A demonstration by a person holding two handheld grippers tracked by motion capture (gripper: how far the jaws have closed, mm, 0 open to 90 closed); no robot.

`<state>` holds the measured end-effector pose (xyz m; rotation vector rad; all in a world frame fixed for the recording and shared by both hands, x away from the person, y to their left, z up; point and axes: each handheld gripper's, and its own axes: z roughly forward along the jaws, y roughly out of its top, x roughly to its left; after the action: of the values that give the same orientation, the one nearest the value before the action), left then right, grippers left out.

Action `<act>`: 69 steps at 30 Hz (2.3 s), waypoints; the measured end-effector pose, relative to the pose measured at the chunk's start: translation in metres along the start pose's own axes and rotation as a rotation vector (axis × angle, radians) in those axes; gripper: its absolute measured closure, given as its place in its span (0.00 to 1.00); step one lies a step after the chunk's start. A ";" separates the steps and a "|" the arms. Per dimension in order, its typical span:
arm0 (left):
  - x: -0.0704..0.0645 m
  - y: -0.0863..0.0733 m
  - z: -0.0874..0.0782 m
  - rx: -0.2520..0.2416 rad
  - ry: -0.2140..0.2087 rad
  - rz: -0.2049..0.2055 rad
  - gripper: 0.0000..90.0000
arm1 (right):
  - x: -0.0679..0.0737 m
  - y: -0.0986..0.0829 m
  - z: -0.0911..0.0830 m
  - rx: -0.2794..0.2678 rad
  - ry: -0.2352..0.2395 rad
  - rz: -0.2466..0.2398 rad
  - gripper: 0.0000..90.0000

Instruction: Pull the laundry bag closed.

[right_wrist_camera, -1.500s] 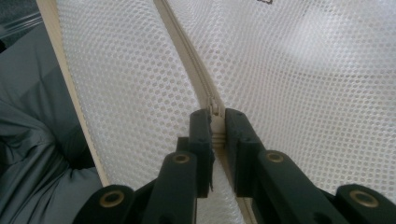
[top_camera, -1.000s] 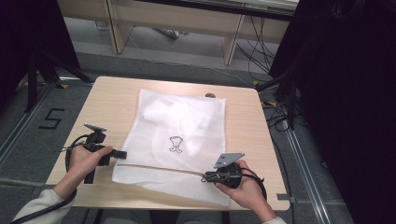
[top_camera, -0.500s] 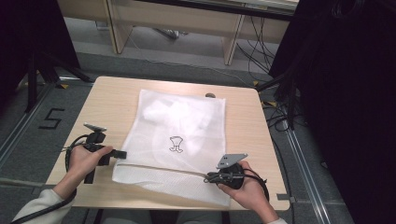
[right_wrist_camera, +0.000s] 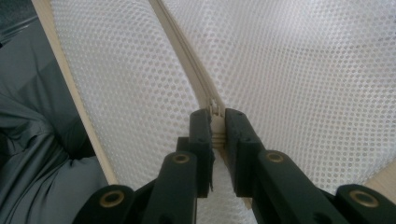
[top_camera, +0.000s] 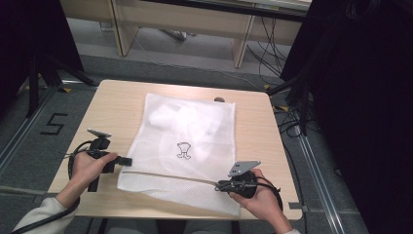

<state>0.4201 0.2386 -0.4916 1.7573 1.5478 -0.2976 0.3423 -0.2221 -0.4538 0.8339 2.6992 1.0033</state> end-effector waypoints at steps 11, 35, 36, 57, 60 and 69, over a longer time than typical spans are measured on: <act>0.001 0.000 0.000 0.006 -0.005 0.003 0.95 | -0.002 -0.002 -0.004 0.021 -0.002 0.006 0.92; 0.000 0.000 0.001 0.012 0.015 0.011 0.95 | -0.014 -0.022 -0.018 -0.012 -0.047 0.050 0.92; -0.001 -0.001 0.002 0.002 0.011 -0.003 0.95 | -0.014 -0.023 -0.019 -0.003 -0.054 0.048 0.92; -0.002 -0.001 0.002 0.007 0.004 -0.022 0.95 | -0.025 -0.038 -0.029 0.040 -0.048 0.095 0.92; -0.001 -0.001 0.003 0.008 -0.002 -0.004 0.95 | -0.027 -0.041 -0.030 0.043 -0.047 0.109 0.92; -0.004 -0.006 0.010 0.051 0.017 0.004 0.95 | -0.035 -0.047 -0.026 0.062 -0.078 0.081 0.92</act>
<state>0.4162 0.2288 -0.4978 1.8060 1.5613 -0.3237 0.3419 -0.2848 -0.4664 0.9803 2.6625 0.8870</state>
